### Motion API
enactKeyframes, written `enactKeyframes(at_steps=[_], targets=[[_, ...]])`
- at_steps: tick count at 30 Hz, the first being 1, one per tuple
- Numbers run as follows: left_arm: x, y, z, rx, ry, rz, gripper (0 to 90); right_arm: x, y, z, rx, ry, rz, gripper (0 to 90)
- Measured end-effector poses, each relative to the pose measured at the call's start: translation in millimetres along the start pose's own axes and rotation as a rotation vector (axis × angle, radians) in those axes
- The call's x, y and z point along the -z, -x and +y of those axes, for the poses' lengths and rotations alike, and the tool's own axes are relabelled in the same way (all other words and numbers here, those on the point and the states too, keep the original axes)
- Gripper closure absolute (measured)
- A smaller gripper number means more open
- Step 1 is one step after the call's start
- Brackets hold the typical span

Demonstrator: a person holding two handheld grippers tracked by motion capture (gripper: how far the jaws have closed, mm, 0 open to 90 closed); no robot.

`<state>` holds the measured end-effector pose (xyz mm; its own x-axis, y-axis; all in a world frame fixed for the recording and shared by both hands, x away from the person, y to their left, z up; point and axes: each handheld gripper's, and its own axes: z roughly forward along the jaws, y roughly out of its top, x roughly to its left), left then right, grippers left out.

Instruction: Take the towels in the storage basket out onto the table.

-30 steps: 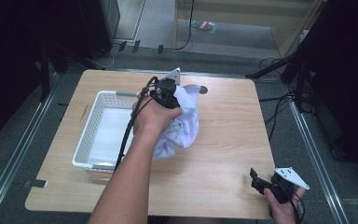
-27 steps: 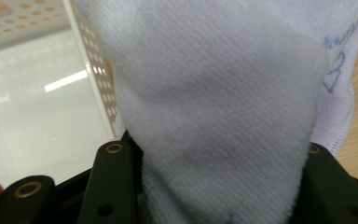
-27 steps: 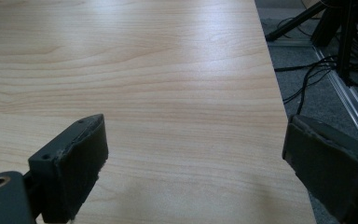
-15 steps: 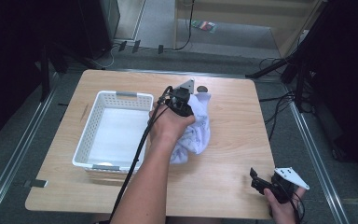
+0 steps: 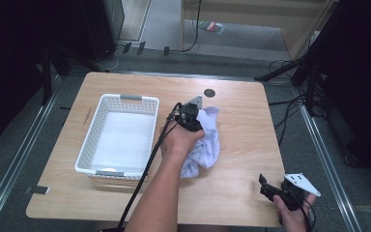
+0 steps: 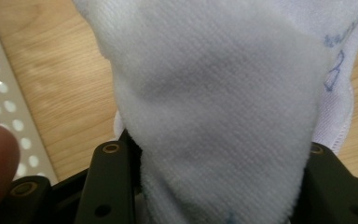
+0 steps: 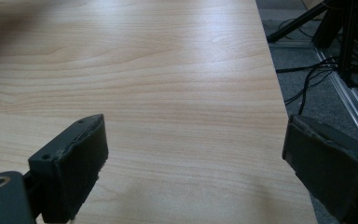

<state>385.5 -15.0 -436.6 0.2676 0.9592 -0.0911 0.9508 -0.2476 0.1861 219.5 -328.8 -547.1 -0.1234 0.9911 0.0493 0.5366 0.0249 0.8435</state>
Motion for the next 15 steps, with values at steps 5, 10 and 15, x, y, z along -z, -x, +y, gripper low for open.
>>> enactKeyframes(at_steps=[5,10,15], targets=[[-14.1,-1.3,-3.9,0.009,-0.002,-0.011,45.7,0.0,0.3,-0.1,0.002,0.002,0.002,6.6],[-19.3,0.7,-3.4,-0.017,-0.035,-0.039,16.9,0.0,0.3,0.0,0.003,0.002,0.001,6.6],[-20.3,2.0,-1.5,-0.022,-0.073,-0.038,0.0,0.0,0.4,0.0,0.001,0.002,0.002,6.6]])
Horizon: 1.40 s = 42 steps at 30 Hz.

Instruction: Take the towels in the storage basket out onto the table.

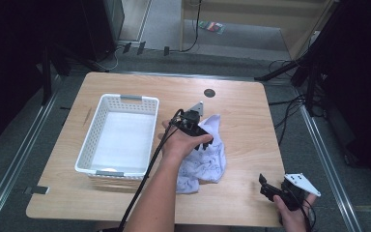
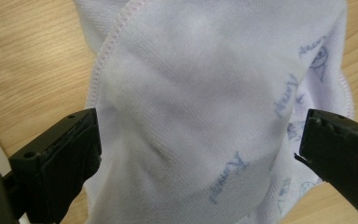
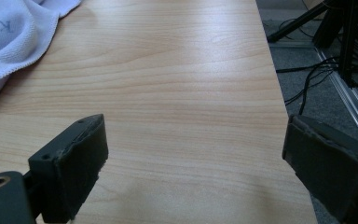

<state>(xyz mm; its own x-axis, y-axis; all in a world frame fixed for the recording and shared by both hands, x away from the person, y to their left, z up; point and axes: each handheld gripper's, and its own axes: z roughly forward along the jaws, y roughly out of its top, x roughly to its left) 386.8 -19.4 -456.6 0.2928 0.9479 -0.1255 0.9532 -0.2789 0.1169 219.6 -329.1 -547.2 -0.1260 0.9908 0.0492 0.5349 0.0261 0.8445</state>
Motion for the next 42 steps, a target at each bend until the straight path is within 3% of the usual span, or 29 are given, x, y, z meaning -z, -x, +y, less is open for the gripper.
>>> enactKeyframes(at_steps=[3,10,15,25,32,33,35,36,39,42], targets=[[1.7,0.4,-0.2,-0.015,0.014,0.006,0.0,0.0,0.0,0.0,0.002,0.000,0.000,6.6],[10.3,-5.1,-0.7,-0.048,-0.019,0.022,0.0,-0.2,-0.3,0.0,0.004,-0.001,0.000,6.6],[33.6,-25.5,-2.7,-0.017,0.020,0.040,0.0,-0.6,-0.3,0.2,0.007,-0.003,-0.002,6.6],[58.3,-58.4,-9.9,0.016,0.045,0.058,0.0,-0.7,-0.4,0.2,0.008,-0.007,-0.004,6.6],[77.3,-108.3,-20.6,0.084,0.075,0.060,0.0,-0.8,-0.3,0.2,0.007,-0.006,-0.005,6.5],[77.3,-108.3,-20.6,0.084,0.075,0.060,0.0,-0.8,-0.3,0.2,0.007,-0.006,-0.005,6.5],[80.7,-125.1,-25.5,0.103,0.085,0.067,0.0,-0.8,-0.3,0.2,0.007,-0.006,-0.005,6.6],[80.7,-125.1,-25.5,0.103,0.085,0.067,0.0,-0.7,-0.1,0.2,0.007,-0.006,-0.005,6.6],[81.8,-156.6,-37.4,0.131,0.086,0.079,0.0,-0.8,-0.1,0.2,0.006,-0.008,-0.005,6.6],[81.3,-168.4,-42.6,0.153,0.094,0.073,0.0,-0.9,-0.6,0.2,0.004,-0.010,-0.007,6.6]])
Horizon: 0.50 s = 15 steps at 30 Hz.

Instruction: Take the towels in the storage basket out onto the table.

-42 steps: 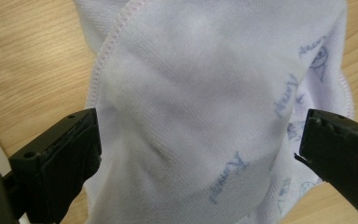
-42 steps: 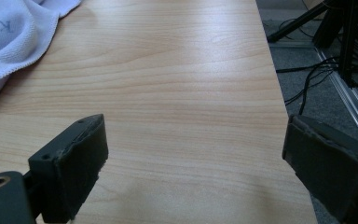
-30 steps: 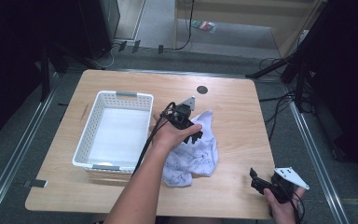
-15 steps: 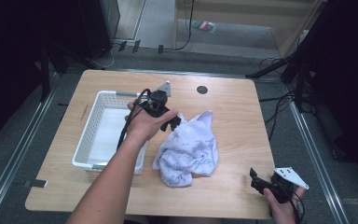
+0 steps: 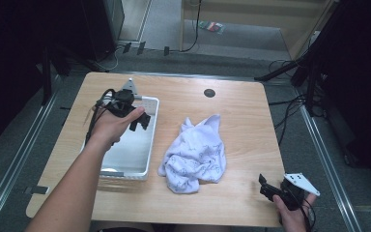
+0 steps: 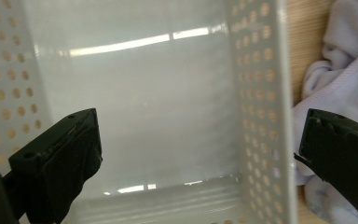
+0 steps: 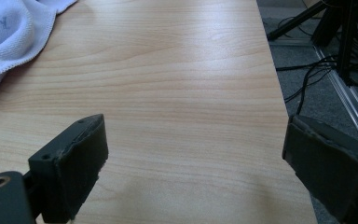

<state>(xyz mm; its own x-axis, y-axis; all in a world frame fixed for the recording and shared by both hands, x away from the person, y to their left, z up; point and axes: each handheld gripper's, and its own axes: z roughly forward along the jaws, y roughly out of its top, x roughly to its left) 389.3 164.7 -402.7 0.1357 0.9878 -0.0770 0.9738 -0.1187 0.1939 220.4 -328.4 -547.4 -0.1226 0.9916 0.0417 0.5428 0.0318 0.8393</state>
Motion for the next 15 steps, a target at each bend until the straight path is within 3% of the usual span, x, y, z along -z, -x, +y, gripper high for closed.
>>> enactKeyframes(at_steps=[7,15], targets=[[-0.3,-48.7,-15.2,0.037,0.012,-0.008,0.0,-0.1,0.2,0.0,0.000,0.000,-0.002,6.6],[3.9,-81.1,-26.4,0.044,0.038,-0.007,0.0,0.1,0.2,0.0,-0.003,-0.003,-0.004,6.6]])
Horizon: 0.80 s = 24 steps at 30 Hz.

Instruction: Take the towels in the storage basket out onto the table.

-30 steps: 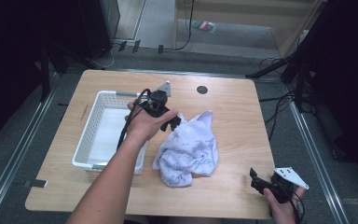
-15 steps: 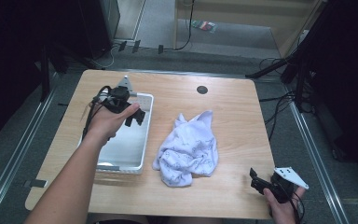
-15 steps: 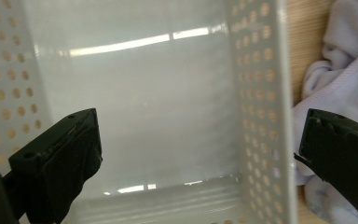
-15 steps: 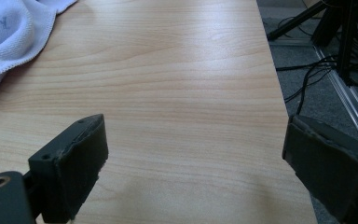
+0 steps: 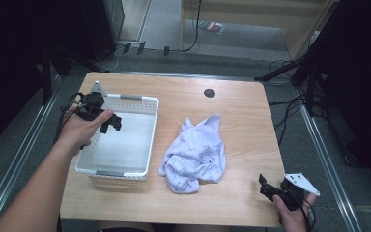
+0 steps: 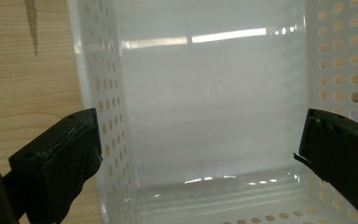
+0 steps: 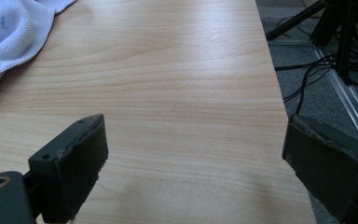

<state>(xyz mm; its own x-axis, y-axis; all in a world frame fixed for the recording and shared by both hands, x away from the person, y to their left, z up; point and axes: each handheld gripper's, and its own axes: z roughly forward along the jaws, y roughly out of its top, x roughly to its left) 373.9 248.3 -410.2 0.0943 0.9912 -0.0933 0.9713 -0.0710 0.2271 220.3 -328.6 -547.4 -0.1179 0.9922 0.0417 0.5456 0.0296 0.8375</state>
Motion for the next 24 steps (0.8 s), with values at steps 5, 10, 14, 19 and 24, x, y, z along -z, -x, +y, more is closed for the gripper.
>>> enactKeyframes(at_steps=[5,10,14,19,24], targets=[[5.7,-22.9,-7.8,0.021,0.016,0.000,0.0,-0.1,0.4,-0.1,0.003,0.002,0.002,6.6],[4.4,-37.0,-15.9,0.021,0.027,0.000,0.0,0.0,0.3,-0.1,0.003,0.001,0.001,6.6],[2.2,-50.2,-28.1,0.033,0.062,-0.019,0.0,0.1,0.4,-0.2,-0.002,0.001,0.001,6.6],[-2.8,-61.7,-47.6,0.031,0.110,-0.036,0.0,0.2,0.3,-0.2,-0.001,-0.001,-0.001,6.6],[-2.2,-71.6,-69.8,0.005,0.189,-0.040,0.0,0.0,0.5,-0.2,0.002,0.003,0.000,6.6]])
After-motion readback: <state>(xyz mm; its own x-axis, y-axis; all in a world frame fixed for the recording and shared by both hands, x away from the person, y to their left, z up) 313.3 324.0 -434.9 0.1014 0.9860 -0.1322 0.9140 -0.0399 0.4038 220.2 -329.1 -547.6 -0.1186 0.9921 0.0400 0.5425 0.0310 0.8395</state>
